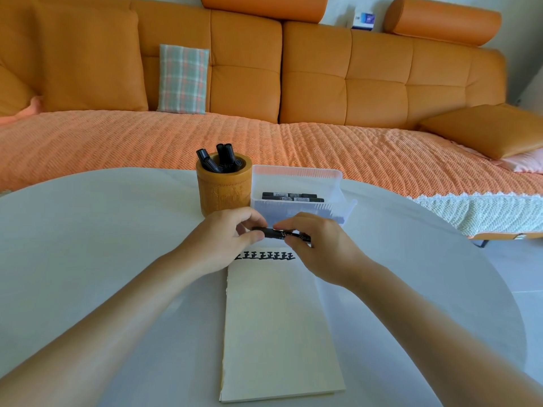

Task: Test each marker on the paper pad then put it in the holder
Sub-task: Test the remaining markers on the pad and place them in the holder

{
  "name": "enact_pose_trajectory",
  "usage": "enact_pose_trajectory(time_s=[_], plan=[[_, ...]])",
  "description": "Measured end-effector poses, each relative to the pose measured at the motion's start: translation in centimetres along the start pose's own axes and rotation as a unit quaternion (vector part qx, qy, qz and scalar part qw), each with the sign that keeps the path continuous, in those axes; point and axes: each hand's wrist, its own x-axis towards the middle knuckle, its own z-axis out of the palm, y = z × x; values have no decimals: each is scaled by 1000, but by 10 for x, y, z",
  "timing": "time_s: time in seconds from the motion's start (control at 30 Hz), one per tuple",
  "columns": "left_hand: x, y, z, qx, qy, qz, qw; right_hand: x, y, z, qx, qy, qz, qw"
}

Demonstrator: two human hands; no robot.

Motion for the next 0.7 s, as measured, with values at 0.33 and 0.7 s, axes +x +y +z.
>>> enact_pose_trajectory(time_s=[0.33,0.7], plan=[[-2,6,-10,37,-56,50,996,-2,2,-1,-58,53,-82,994],[-11,7,-18,67,-14,137,988,-6,-19,9,233,-68,89,966]])
